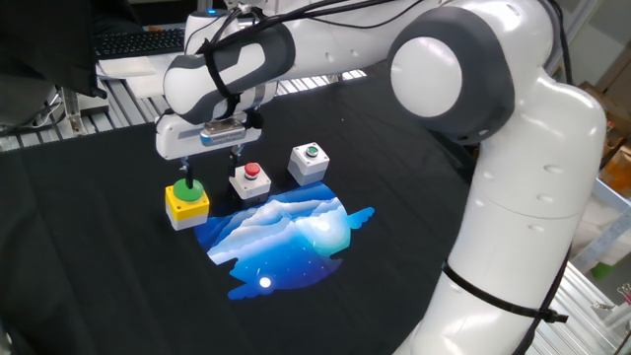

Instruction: Press three buttons from left to right in sequence

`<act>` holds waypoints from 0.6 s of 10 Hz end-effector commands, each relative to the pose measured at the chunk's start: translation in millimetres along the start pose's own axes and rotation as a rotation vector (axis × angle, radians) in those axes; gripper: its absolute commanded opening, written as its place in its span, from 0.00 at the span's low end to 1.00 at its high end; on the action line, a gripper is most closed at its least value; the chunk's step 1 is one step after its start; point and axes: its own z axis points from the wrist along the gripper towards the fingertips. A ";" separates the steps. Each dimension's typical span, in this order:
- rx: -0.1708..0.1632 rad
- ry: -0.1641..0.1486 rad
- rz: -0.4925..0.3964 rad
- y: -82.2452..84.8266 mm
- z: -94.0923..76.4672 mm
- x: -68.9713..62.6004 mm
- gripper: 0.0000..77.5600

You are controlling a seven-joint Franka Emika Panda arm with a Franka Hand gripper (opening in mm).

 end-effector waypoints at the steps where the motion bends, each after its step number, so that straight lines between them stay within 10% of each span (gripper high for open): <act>1: -0.004 -0.005 -0.002 0.3 6.7 -4.7 1.00; 6: -0.014 -0.062 0.049 0.2 12.3 -7.8 1.00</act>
